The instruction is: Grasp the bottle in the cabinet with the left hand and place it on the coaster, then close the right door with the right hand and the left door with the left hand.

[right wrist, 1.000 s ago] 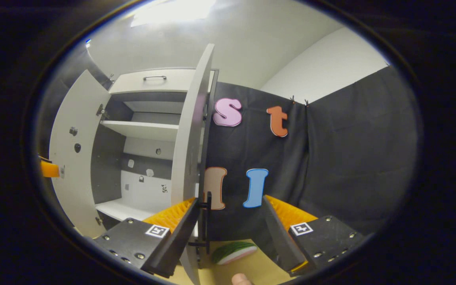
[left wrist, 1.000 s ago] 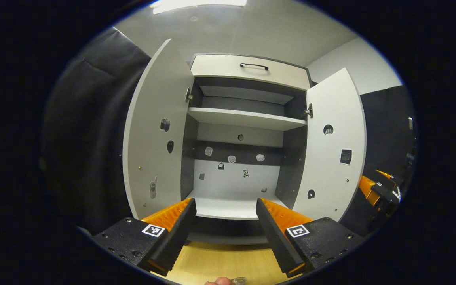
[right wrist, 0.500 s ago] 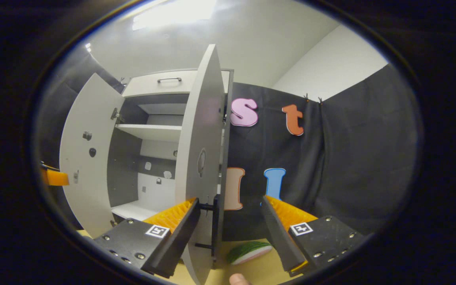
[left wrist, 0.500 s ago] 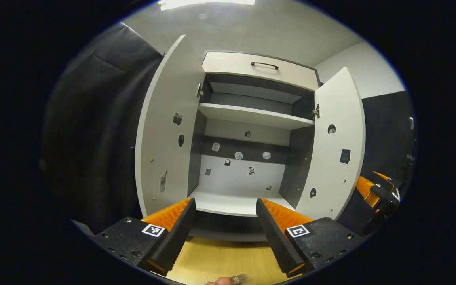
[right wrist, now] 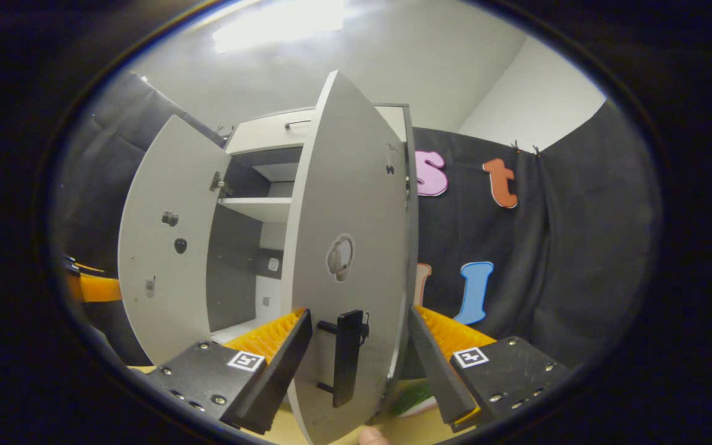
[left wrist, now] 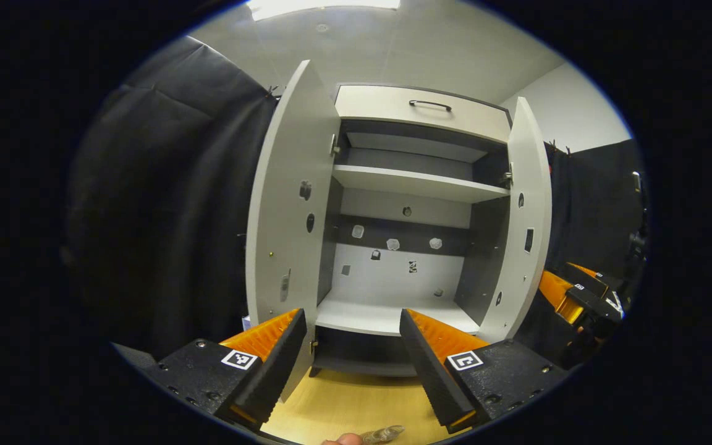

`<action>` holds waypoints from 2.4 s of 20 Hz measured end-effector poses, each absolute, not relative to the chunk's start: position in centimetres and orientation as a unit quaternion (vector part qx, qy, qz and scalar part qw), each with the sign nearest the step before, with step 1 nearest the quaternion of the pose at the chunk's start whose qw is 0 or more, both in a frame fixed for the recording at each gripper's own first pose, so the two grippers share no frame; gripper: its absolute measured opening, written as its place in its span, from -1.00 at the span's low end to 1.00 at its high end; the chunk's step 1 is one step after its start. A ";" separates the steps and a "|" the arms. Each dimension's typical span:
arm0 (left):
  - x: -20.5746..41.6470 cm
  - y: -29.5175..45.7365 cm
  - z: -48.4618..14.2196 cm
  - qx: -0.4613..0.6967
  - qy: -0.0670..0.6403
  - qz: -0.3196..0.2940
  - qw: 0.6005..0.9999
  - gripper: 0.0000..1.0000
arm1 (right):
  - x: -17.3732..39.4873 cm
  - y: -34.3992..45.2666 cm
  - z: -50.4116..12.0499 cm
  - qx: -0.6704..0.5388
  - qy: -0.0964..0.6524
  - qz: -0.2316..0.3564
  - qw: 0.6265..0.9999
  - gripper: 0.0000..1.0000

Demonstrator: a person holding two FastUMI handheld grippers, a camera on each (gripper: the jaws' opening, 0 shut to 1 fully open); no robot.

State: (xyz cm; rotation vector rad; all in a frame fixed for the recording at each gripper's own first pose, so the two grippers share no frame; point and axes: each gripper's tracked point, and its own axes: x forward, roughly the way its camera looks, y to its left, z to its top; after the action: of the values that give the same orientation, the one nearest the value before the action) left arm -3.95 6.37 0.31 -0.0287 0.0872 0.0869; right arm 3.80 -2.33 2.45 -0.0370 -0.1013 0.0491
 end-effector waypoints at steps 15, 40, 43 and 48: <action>-5.7 10.0 -0.1 -0.019 0.045 0.099 0.994 0.92 | 4.2 4.0 2.9 -0.004 -0.058 0.103 0.993 0.90; -5.2 9.4 -0.7 -0.014 0.050 0.081 0.995 0.92 | 3.7 2.9 3.1 -0.011 -0.061 0.083 0.995 0.90; -5.2 9.5 -0.8 -0.013 0.050 0.080 0.995 0.83 | 3.7 2.9 3.1 -0.012 -0.060 0.082 0.995 0.90; -5.1 10.1 -0.7 -0.003 0.045 0.094 0.995 0.82 | 3.7 3.1 3.1 -0.010 -0.059 0.084 0.995 0.90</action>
State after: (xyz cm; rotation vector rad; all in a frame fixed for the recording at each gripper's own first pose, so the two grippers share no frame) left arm -5.12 10.12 -0.66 -0.0059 0.0898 0.1885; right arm 3.66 3.15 3.11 -0.0205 -0.1189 0.1681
